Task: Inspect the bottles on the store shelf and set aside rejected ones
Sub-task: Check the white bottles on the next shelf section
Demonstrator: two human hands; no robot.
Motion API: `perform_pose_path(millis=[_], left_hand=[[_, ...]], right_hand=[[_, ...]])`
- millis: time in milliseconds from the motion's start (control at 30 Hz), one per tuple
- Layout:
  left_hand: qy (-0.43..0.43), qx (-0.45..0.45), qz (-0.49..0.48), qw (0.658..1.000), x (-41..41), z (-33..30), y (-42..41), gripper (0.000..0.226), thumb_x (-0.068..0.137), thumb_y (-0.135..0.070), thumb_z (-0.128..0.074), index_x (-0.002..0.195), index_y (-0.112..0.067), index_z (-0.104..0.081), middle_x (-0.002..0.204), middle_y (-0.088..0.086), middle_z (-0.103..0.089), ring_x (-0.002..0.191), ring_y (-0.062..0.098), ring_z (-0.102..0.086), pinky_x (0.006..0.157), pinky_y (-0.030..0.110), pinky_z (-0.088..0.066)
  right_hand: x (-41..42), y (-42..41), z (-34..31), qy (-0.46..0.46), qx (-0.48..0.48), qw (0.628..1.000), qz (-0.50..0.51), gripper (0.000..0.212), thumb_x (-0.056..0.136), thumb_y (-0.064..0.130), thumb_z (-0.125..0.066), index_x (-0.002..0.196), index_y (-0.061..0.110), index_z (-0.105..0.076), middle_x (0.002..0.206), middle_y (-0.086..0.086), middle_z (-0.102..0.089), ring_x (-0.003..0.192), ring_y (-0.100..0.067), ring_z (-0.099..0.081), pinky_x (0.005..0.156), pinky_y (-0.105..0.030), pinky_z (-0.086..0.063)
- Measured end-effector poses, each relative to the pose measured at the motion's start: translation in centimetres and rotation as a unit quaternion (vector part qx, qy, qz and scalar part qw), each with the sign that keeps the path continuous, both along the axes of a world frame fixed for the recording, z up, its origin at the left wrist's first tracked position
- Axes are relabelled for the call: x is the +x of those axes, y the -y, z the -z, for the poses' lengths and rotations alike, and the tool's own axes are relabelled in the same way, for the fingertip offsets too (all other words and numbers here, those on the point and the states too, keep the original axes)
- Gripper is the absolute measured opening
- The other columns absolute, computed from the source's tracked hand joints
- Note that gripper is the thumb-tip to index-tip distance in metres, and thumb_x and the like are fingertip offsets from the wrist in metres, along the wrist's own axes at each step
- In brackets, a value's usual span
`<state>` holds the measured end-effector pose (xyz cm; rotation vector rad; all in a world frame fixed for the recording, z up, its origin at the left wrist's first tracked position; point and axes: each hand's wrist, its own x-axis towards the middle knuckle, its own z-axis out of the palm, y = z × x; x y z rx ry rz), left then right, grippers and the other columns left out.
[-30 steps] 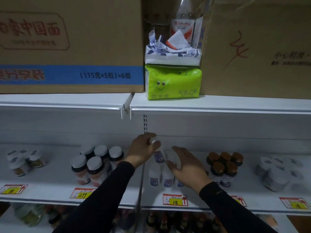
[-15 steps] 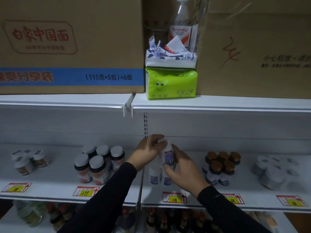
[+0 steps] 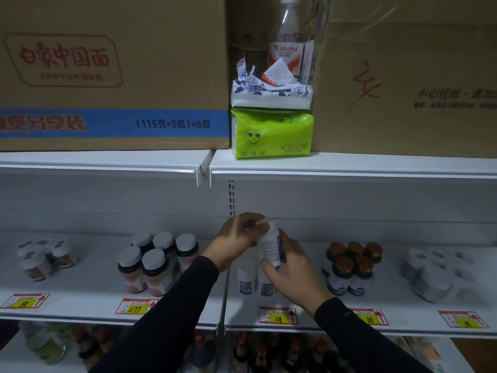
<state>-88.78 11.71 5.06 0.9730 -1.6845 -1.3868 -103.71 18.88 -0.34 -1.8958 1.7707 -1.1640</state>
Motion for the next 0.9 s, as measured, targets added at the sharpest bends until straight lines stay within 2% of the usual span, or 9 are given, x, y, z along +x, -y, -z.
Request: perform_pose_path(millis=[67, 133, 200, 333, 433, 533, 633, 700, 900], left_hand=[[-0.021, 0.013, -0.016, 1.000, 0.1, 0.0, 0.1, 0.043, 0.080, -0.039, -0.070, 0.115, -0.014, -0.064, 0.110, 0.006, -0.071, 0.101, 0.023, -0.068, 0.087, 0.038, -0.057], [-0.054, 0.035, -0.040, 0.997, 0.0, -0.1, 0.1, 0.037, 0.083, -0.032, -0.074, 0.112, -0.011, -0.063, 0.107, 0.009, -0.071, 0.099, 0.024, -0.068, 0.080, 0.034, -0.057], [-0.076, 0.049, -0.060, 0.994, -0.2, -0.2, 0.1, 0.035, 0.085, -0.029, -0.074, 0.113, -0.012, -0.062, 0.109, 0.009, -0.069, 0.099, 0.022, -0.068, 0.075, 0.030, -0.054], [-0.076, 0.037, -0.064, 0.994, -0.6, -0.5, 0.0, 0.039, 0.083, -0.032, -0.075, 0.115, -0.014, -0.063, 0.110, 0.007, -0.068, 0.102, 0.022, -0.067, 0.077, 0.030, -0.054], [-0.055, 0.019, -0.017, 0.998, -0.5, -0.7, 0.1, 0.037, 0.083, -0.037, -0.069, 0.112, -0.014, -0.067, 0.107, 0.006, -0.072, 0.101, 0.021, -0.068, 0.087, 0.035, -0.056], [-0.037, 0.028, -0.013, 0.999, -0.4, -0.6, 0.3, 0.046, 0.086, -0.037, -0.069, 0.123, -0.013, -0.060, 0.117, 0.006, -0.068, 0.105, 0.020, -0.067, 0.091, 0.037, -0.056], [-0.043, 0.027, -0.035, 0.998, -0.5, -0.3, 0.2, 0.039, 0.089, -0.031, -0.069, 0.124, -0.017, -0.059, 0.119, 0.004, -0.065, 0.105, 0.017, -0.065, 0.082, 0.029, -0.055], [-0.052, 0.034, -0.063, 0.996, -0.7, -0.3, 0.1, 0.036, 0.088, -0.030, -0.070, 0.120, -0.019, -0.060, 0.116, 0.005, -0.065, 0.101, 0.017, -0.064, 0.072, 0.023, -0.050], [-0.063, 0.049, -0.094, 0.992, -1.1, -0.3, -0.1, 0.033, 0.090, -0.031, -0.068, 0.118, -0.017, -0.060, 0.112, 0.010, -0.062, 0.092, 0.017, -0.063, 0.061, 0.018, -0.048]], right_hand=[[0.0, 0.0, -0.1, 0.010, 0.005, 1.000, 0.003, 0.057, 0.085, 0.043, -0.063, 0.135, 0.024, -0.043, 0.112, 0.004, -0.053, 0.101, -0.008, -0.054, 0.085, -0.022, -0.047], [0.0, -0.2, -0.4, 0.028, 0.005, 1.000, 0.009, 0.069, 0.084, 0.042, -0.068, 0.143, 0.023, -0.037, 0.119, 0.006, -0.048, 0.108, -0.007, -0.050, 0.088, -0.014, -0.042], [0.0, -0.4, -0.7, 0.045, -0.002, 0.999, 0.006, 0.072, 0.081, 0.039, -0.074, 0.142, 0.025, -0.038, 0.119, 0.009, -0.045, 0.107, -0.004, -0.048, 0.084, -0.004, -0.037], [0.2, -0.4, -0.8, 0.096, -0.015, 0.995, 0.003, 0.060, 0.080, 0.035, -0.076, 0.131, 0.033, -0.044, 0.117, 0.009, -0.056, 0.103, -0.006, -0.058, 0.083, -0.017, -0.050], [0.2, -0.5, -0.9, 0.132, -0.006, 0.991, -0.017, 0.048, 0.089, 0.026, -0.068, 0.127, 0.040, -0.042, 0.114, 0.011, -0.060, 0.101, -0.002, -0.062, 0.079, -0.012, -0.050], [-0.2, -0.4, -0.7, 0.142, 0.003, 0.989, -0.030, 0.045, 0.092, 0.023, -0.064, 0.130, 0.037, -0.043, 0.120, 0.004, -0.060, 0.103, -0.004, -0.062, 0.076, -0.007, -0.047], [-0.4, -0.4, -0.3, 0.191, 0.011, 0.981, -0.015, 0.060, 0.088, 0.025, -0.071, 0.140, 0.025, -0.042, 0.126, 0.001, -0.053, 0.105, -0.010, -0.062, 0.073, -0.009, -0.050], [-0.5, -0.4, -0.3, 0.227, 0.019, 0.974, -0.003, 0.069, 0.082, 0.027, -0.077, 0.140, 0.027, -0.040, 0.125, 0.003, -0.050, 0.102, -0.011, -0.063, 0.069, -0.011, -0.051], [-0.9, -0.4, -0.3, 0.226, 0.035, 0.973, -0.021, 0.066, 0.077, 0.029, -0.081, 0.132, 0.031, -0.044, 0.121, 0.005, -0.051, 0.106, -0.009, -0.061, 0.079, -0.021, -0.056]])
